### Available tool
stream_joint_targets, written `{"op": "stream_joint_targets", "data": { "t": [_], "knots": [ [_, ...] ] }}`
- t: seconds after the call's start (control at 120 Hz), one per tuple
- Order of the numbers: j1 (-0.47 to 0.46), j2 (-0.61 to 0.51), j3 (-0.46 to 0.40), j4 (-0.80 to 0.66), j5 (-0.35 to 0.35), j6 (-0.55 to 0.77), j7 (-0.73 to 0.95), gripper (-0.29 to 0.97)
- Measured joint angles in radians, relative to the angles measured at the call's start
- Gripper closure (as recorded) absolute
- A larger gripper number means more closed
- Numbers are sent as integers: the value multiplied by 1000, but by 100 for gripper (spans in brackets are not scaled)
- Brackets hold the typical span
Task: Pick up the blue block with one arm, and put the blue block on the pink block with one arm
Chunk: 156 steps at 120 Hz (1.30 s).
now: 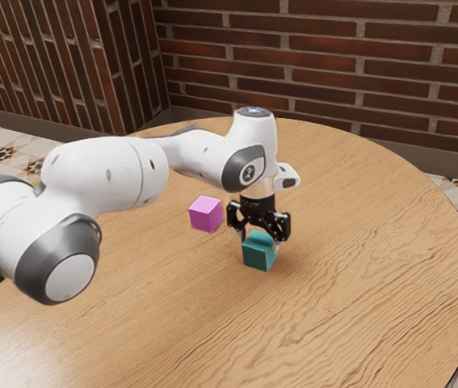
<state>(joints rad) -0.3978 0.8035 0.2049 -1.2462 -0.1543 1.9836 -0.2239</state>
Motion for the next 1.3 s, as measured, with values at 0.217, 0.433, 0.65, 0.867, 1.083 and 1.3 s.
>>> {"op": "stream_joint_targets", "data": {
  "t": [0.217, 0.433, 0.65, 0.867, 1.083, 1.3],
  "knots": [
    [-1, 24, -2, 0, 12, 30, 40, 10],
    [0, 32, -3, 0, 9, 49, 65, 20],
    [2, 33, 8, 0, 12, 55, 75, 27],
    [54, -107, 2, -36, 54, 48, 77, 30],
    [458, -202, -354, -56, 274, 39, 92, 29],
    [552, -93, -429, 56, 351, -19, 104, 30]
  ]
}}
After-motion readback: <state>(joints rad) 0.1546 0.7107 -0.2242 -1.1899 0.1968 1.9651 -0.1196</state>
